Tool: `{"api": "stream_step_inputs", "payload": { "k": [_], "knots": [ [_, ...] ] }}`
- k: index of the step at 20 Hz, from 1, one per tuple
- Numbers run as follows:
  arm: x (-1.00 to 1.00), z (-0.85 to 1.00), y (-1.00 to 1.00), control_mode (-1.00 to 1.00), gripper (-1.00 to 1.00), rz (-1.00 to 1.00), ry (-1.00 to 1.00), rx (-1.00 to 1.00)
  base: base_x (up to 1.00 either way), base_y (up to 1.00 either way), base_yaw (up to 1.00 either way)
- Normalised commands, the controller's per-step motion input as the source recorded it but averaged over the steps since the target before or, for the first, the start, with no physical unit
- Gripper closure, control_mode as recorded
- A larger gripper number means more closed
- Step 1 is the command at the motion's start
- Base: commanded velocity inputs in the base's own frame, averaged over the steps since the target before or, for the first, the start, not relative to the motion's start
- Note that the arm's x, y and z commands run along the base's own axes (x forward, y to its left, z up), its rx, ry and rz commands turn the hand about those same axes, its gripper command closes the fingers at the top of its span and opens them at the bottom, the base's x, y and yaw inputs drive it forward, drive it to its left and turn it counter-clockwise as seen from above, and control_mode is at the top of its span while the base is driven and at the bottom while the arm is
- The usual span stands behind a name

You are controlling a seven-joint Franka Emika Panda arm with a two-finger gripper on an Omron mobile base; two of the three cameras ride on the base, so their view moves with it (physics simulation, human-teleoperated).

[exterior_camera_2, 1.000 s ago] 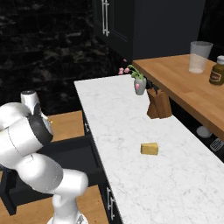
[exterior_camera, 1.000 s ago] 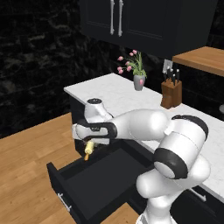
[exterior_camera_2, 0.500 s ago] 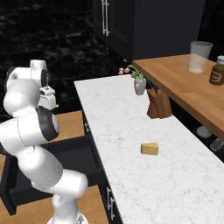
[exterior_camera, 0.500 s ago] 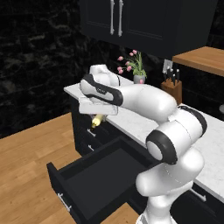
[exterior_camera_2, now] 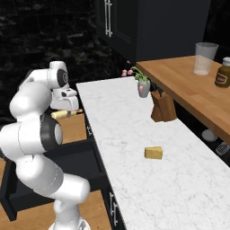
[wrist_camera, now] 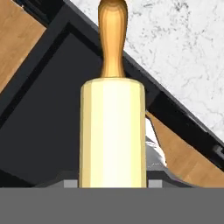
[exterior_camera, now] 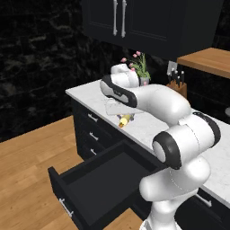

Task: Pick the rolling pin from the drawer and place it on the counter.

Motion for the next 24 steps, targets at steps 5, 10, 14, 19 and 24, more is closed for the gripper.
{"api": "stream_step_inputs", "payload": {
  "k": [5, 10, 14, 19, 24],
  "knots": [
    [-0.02, -0.02, -1.00, -1.00, 1.00, -0.12, -0.01, -0.12, 0.00, 0.00, 0.00],
    [0.14, -0.42, -0.99, -1.00, 1.00, -0.04, -0.03, 0.00, 0.00, 0.00, 0.00],
    [0.04, -0.16, -0.89, -1.00, 1.00, -0.03, -0.01, 0.00, 0.00, 0.00, 0.00],
    [0.34, -0.19, -0.28, -1.00, 1.00, -0.06, -0.06, 0.00, 0.00, 0.00, 0.00],
    [0.26, -0.42, -0.01, -1.00, 1.00, -0.02, -0.29, 0.00, 0.00, 0.00, 0.00]
  ]
}}
